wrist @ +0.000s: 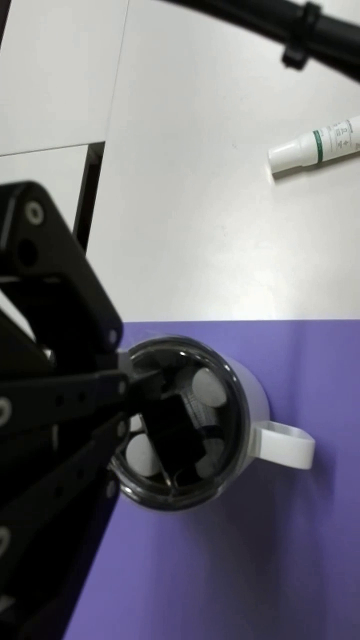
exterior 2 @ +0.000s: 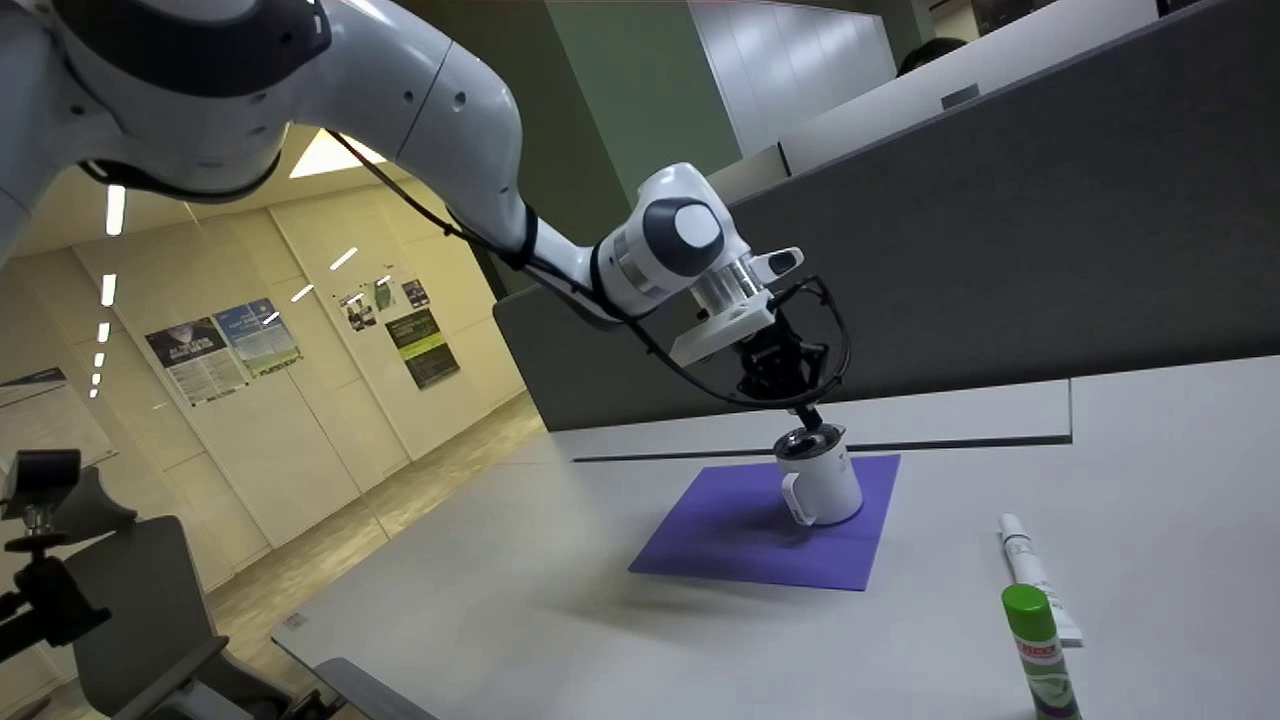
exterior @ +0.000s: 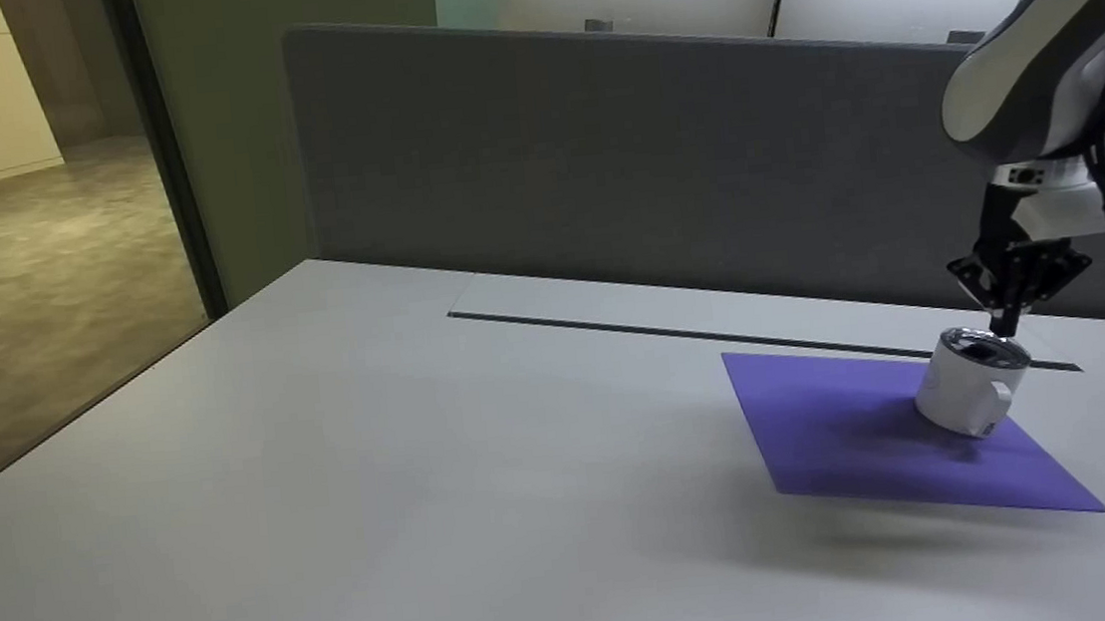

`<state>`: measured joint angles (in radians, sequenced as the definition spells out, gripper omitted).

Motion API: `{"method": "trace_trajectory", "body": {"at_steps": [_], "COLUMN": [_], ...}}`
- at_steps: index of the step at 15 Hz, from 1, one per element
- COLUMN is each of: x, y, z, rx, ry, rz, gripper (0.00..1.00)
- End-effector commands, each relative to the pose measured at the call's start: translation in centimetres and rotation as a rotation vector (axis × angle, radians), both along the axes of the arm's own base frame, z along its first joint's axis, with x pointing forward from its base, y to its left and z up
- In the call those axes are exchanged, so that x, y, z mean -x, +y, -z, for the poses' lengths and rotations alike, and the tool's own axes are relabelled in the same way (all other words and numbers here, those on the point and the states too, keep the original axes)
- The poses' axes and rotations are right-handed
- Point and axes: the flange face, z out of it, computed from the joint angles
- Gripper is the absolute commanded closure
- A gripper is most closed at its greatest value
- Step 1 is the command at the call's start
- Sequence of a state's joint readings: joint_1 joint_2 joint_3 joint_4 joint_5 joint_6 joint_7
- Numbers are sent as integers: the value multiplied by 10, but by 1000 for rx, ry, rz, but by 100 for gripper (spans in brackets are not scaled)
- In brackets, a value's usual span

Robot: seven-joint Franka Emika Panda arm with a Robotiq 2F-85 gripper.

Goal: Close the slider on the top of the cup

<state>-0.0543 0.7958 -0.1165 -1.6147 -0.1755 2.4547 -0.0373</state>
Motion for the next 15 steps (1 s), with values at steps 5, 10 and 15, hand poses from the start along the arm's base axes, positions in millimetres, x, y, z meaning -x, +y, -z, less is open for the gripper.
{"method": "trace_trajectory", "body": {"at_steps": [5,10,15], "x": [-1,-3,-2], "y": [5,10,12], "z": [13,18,22], "rx": [2,-29,-120], "ry": [23,23,53], "rz": [3,-3,-22], "gripper": [100,100,100]}}
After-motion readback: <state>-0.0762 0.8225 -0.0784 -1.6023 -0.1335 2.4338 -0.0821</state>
